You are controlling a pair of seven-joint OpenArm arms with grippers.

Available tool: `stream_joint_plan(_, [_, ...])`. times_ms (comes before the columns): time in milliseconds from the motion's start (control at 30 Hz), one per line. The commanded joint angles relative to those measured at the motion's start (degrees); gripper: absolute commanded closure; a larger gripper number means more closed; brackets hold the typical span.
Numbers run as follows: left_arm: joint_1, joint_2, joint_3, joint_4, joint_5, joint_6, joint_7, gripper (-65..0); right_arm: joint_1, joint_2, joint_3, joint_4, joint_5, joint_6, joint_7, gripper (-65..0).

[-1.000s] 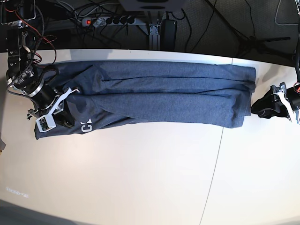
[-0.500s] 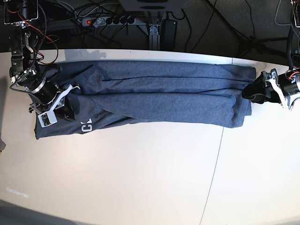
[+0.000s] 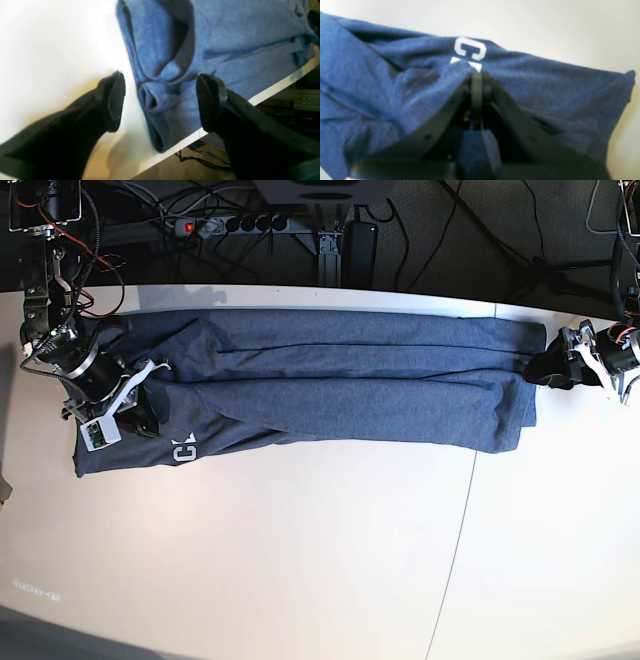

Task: Fold the T-shirt properly
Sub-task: 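Release the left gripper and regrasp the strip's other end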

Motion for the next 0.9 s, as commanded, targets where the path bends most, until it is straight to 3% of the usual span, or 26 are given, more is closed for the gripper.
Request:
stream_joint_plan(0, [-0.7, -1.2, -0.6, 0.6, -1.6, -0.1, -0.9, -46.7, 0.7, 0.9, 0.6, 0.8, 1.0, 4.4, 1.3, 0.0])
stream_joint_plan(333, [-1.8, -1.0, 6.6, 0.6, -3.7, -0.1, -1.0, -46.7, 0.7, 0.9, 0.6, 0.8, 1.0, 4.4, 1.3, 0.0])
stream_joint_plan(567, [-5.0, 0.5, 6.8, -0.7, -1.7, -0.1, -0.9, -46.6, 0.7, 1.0, 0.6, 0.8, 1.0, 4.4, 1.3, 0.0])
stream_joint_plan(867, [-8.9, 0.0, 6.8, -4.8, -1.7, -0.1, 1.2, -46.6, 0.7, 1.0, 0.6, 0.8, 0.9, 4.4, 1.3, 0.0])
